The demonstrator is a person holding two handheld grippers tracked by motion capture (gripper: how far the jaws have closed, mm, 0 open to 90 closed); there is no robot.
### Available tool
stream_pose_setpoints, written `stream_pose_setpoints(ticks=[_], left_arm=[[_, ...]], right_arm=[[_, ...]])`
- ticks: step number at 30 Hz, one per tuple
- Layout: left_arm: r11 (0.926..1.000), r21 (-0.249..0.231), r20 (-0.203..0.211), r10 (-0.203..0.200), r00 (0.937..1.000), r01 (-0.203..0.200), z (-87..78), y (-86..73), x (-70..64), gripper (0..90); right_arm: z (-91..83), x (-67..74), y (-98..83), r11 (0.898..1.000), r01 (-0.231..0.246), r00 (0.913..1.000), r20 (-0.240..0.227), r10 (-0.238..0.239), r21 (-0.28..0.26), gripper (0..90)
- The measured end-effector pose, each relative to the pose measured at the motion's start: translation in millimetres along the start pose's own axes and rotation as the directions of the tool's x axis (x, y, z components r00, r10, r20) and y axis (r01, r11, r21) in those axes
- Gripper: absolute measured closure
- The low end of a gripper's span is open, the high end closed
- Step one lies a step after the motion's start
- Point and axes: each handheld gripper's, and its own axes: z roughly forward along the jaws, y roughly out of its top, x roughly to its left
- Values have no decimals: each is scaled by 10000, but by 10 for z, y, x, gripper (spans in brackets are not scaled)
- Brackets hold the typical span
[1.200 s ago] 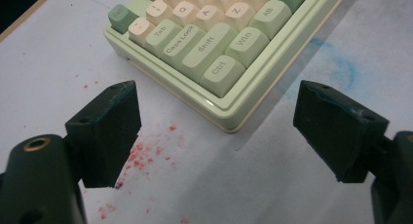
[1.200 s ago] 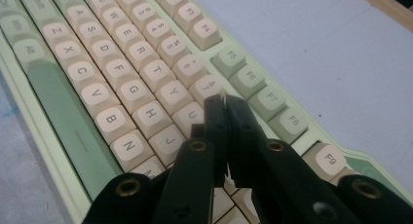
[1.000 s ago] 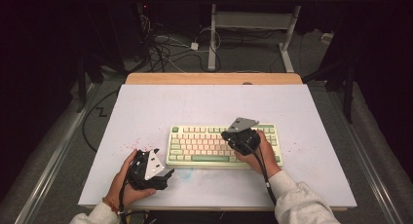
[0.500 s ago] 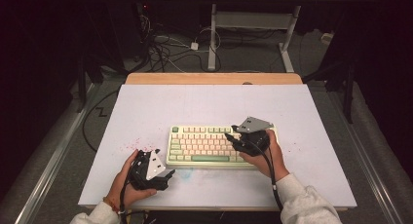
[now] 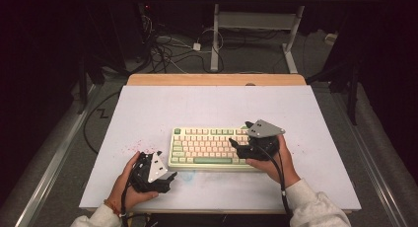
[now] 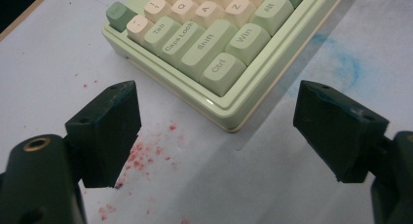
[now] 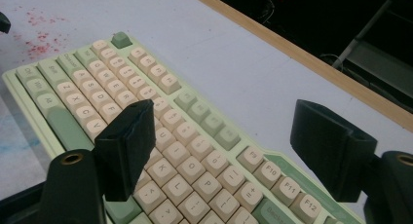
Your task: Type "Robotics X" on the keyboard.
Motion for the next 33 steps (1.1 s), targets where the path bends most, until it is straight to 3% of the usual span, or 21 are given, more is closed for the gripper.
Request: stream_pose_setpoints(ticks=[23, 33], left_arm=[[9998, -17, -7, -213, 9998, 213, -4, 6, 9, 164], [9989, -258, -21, -392, 9992, 391, -28, 16, 15, 209]], right_arm=[[-316, 30, -164, 9981, 616, 9973, 395, -613, -48, 244], [-480, 9, -334, 9981, 584, 9966, 589, -572, -189, 244]])
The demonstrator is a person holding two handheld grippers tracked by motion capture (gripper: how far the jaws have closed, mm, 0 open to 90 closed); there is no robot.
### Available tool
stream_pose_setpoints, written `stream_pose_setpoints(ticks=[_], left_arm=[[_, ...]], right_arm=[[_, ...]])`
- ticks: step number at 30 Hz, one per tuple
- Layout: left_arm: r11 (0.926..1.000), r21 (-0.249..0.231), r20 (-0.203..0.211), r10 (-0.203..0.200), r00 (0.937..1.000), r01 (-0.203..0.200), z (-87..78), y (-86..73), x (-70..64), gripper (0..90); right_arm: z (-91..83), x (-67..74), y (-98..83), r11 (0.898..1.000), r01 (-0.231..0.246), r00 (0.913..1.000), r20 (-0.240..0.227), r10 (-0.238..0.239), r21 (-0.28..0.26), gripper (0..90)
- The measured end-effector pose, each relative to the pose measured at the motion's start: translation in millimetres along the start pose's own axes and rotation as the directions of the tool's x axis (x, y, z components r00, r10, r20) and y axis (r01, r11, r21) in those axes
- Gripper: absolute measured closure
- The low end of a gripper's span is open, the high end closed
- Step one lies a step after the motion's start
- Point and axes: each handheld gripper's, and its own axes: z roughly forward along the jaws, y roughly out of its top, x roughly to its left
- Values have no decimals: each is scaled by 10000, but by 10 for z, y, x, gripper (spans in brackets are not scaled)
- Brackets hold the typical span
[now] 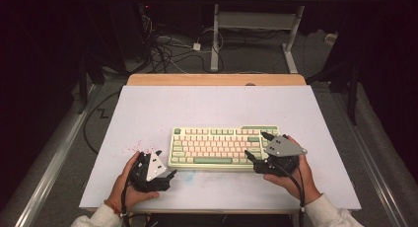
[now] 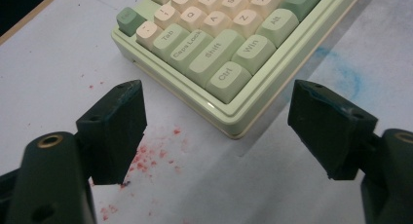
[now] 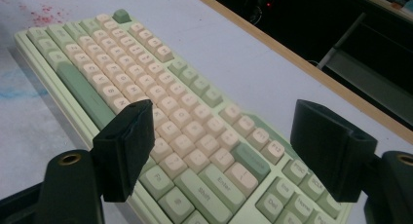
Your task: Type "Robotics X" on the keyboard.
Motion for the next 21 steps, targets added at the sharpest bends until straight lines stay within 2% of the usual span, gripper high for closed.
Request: stream_pose_setpoints(ticks=[4, 13, 17, 21], left_arm=[[10000, -41, 36, -75, 10000, 75, -9, 6, 6, 220], [9995, -148, 98, -268, 9996, 269, -33, 30, 26, 231], [9989, -293, 343, -344, 9988, 354, -56, 58, 32, 289], [9986, -222, 478, -460, 9978, 471, -65, 79, 46, 339]], right_arm=[[-63, -7, -102, 10000, 86, 9997, 228, -87, 15, 244], [-190, -54, -319, 9999, -106, 9993, 367, 105, 19, 244], [-222, -67, -396, 9998, -126, 9991, 410, 121, 134, 242], [-243, -59, -468, 9996, -132, 9990, 430, 121, 269, 241]])
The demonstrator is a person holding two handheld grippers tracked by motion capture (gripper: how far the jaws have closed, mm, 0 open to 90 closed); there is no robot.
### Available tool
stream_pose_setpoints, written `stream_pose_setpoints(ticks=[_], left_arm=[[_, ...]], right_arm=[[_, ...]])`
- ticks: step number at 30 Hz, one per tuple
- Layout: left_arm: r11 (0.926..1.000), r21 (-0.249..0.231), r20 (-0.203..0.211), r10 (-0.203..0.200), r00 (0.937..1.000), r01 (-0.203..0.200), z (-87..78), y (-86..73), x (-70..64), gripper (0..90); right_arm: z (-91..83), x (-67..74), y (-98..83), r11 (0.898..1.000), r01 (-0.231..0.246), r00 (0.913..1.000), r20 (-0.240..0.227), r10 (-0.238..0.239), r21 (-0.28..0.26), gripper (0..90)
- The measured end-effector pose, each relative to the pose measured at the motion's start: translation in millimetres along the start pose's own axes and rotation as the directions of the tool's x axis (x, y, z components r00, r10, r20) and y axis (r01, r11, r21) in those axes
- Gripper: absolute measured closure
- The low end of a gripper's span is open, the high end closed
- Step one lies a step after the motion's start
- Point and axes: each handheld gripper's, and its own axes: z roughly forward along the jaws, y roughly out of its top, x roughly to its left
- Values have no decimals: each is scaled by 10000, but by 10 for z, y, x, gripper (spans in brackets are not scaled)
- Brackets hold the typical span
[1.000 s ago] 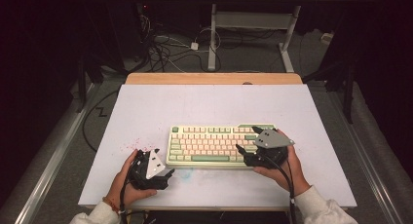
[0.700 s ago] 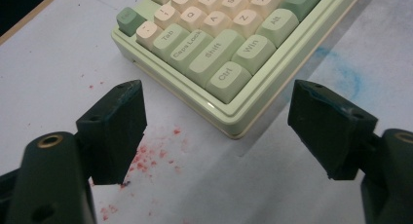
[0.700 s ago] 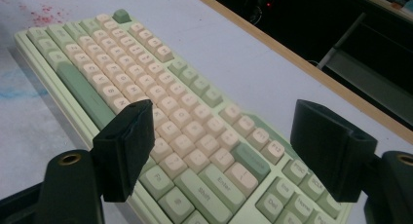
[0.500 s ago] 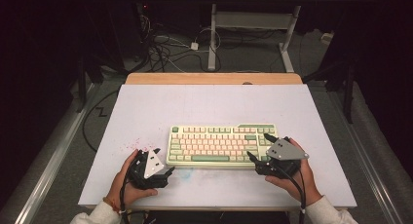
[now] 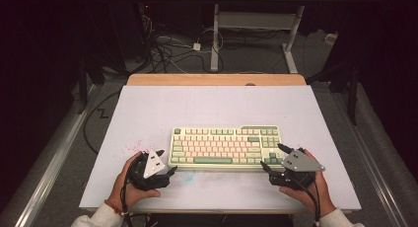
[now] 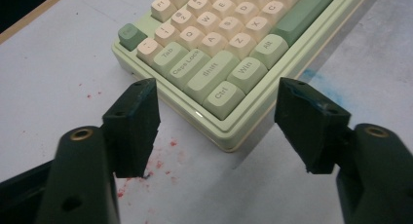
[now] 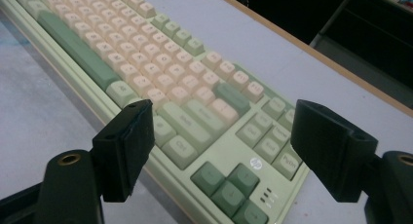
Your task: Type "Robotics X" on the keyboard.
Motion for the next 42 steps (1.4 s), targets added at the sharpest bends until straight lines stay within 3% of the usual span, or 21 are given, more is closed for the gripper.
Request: stream_pose_setpoints(ticks=[5, 11, 14, 19, 22, 25, 32, 35, 42], left_arm=[[9999, 123, 204, -118, 9997, 115, 15, 30, 19, 410], [9989, 308, 918, -375, 9951, 348, 36, 80, 44, 577], [9977, 403, 1477, -599, 9872, 545, 59, 126, 50, 711], [9988, 407, 1792, -345, 9832, 276, 112, 300, 17, 859], [9991, 415, 2004, -180, 9795, 99, 170, 431, -2, 869], [9981, 588, 1974, 35, 9803, -154, 260, 529, -30, 869], [9969, 764, 2205, 16, 9754, -189, 457, 708, -18, 865], [9960, 864, 2342, -3, 9722, -205, 533, 764, -26, 853], [9931, 1083, 2299, 200, 9730, -460, 648, 823, -78, 854]], right_arm=[[-41, 15, -97, 9999, -4, 10000, 88, 2, 143, 240], [-103, 44, -222, 9992, -16, 10000, 18, 15, 401, 238], [-112, 53, -260, 9986, 6, 10000, 14, -7, 526, 236], [-93, 72, -261, 9984, 25, 10000, -55, -22, 560, 233], [-93, 89, -250, 9986, 83, 9999, -92, -79, 522, 233], [-87, 93, -248, 9986, 95, 9999, -144, -87, 520, 233], [-78, 99, -251, 9983, 178, 9997, -169, -168, 556, 233], [-80, 103, -252, 9981, 250, 9996, -145, -242, 572, 233], [-81, 104, -262, 9974, 324, 9994, -94, -319, 638, 234]])
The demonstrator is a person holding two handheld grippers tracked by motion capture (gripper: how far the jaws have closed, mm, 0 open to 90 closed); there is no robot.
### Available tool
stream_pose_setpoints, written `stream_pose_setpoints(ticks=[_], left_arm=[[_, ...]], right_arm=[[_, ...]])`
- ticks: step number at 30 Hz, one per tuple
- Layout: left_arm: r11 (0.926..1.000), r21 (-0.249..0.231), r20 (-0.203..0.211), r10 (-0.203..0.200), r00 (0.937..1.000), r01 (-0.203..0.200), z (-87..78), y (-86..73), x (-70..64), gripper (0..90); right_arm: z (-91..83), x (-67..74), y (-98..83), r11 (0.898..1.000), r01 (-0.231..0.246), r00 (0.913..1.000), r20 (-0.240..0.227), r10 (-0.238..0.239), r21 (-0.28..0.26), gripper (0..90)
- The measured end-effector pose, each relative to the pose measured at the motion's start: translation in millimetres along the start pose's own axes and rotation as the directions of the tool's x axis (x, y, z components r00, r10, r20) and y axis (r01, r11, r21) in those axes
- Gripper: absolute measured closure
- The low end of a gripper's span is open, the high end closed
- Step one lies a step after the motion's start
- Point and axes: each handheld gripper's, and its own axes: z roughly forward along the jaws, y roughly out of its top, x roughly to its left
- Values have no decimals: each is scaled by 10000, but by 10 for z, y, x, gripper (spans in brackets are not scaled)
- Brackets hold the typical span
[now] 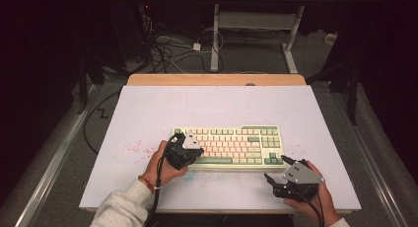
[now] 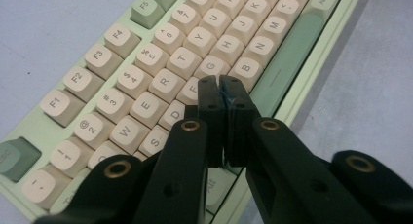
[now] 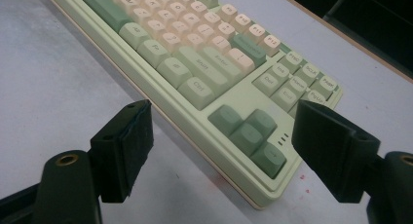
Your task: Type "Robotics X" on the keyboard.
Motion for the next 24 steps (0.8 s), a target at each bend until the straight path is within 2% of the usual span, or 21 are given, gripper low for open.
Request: stream_pose_setpoints(ticks=[5, 16, 18, 19, 20, 24], left_arm=[[9997, 248, -126, 73, 9999, -70, 59, -2, 2, 849], [9995, 292, -238, 124, 9996, -117, 78, 1, 0, 850], [9990, 376, -339, 246, 9991, -234, 87, 12, -4, 851], [9974, 633, -260, 374, 9990, -357, 112, 19, -10, 856], [9969, 602, -339, 527, 9980, -506, 121, 23, -22, 868], [9968, 597, -438, 563, 9975, -536, 126, 41, -39, 861]], right_arm=[[4, -4, -3, 10000, 15, 10000, -14, -15, 33, 233], [16, 1, -2, 9999, 110, 9999, -41, -110, 93, 235], [17, 1, -3, 9999, 124, 9999, -26, -124, 117, 235], [18, 2, -3, 9998, 137, 9999, -27, -136, 121, 235], [20, 2, -3, 9998, 160, 9999, -40, -159, 126, 235], [10, 12, 2, 9998, 200, 9998, 8, -200, 93, 236]])
